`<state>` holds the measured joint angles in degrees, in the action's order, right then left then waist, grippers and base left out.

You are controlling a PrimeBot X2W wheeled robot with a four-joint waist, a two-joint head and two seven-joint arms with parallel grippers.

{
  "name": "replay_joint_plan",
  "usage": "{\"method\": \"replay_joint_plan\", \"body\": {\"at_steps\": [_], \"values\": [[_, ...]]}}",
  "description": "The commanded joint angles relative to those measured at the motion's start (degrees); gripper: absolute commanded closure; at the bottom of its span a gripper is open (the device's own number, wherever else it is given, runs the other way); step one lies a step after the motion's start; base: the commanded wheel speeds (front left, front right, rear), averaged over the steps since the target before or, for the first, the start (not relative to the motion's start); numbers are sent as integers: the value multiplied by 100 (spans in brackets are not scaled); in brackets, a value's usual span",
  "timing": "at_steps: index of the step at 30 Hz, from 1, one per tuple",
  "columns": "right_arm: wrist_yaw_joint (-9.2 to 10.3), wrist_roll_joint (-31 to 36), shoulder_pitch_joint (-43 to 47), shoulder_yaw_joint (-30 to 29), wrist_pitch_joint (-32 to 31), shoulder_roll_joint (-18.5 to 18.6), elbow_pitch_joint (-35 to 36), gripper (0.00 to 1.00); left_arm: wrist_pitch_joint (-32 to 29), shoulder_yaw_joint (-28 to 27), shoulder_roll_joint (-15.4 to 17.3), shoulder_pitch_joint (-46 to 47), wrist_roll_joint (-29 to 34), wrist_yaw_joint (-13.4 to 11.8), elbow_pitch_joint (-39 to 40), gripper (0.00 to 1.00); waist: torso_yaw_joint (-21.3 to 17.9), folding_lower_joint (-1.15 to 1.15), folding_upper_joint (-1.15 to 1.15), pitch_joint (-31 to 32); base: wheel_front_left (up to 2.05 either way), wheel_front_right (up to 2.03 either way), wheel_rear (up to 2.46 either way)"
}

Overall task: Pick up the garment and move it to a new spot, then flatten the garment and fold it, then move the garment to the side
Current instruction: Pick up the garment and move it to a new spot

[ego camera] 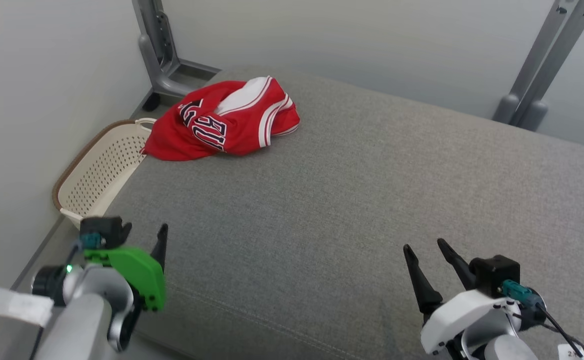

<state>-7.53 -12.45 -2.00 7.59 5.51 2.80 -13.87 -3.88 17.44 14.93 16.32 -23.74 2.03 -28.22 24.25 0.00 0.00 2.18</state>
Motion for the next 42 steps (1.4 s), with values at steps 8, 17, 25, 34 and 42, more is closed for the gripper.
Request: {"method": "replay_joint_plan", "body": {"at_steps": [8, 17, 25, 34, 42], "values": [[9, 534, -354, 177, -650, 20, 946, 0, -641, -2, -38, 1819, -129, 225, -953, 0, -684, 0, 0, -1159, 0, 0, 0], [9, 855, -350, 201, -1121, 46, 1796, 0, -1052, 109, -206, 3082, -318, 405, -1711, 0, -1005, 0, 0, -1876, 0, 0, 0], [9, 1010, -198, 90, -1445, 122, 2636, 0, -1275, 175, -161, 4001, -263, 352, -2413, 0, -1285, 0, 0, -2476, 0, 0, 0], [9, 1144, -115, -24, -1691, 276, 3330, 0, -1150, 235, -76, 4629, -154, 162, -2897, 0, -1396, 0, 0, -3050, 0, 0, 0], [9, 1187, -68, 20, -1796, 323, 3484, 0, -743, 281, -107, 4841, -61, -57, -3332, 0, -1405, 0, 0, -3218, 0, 0, 0]]}}
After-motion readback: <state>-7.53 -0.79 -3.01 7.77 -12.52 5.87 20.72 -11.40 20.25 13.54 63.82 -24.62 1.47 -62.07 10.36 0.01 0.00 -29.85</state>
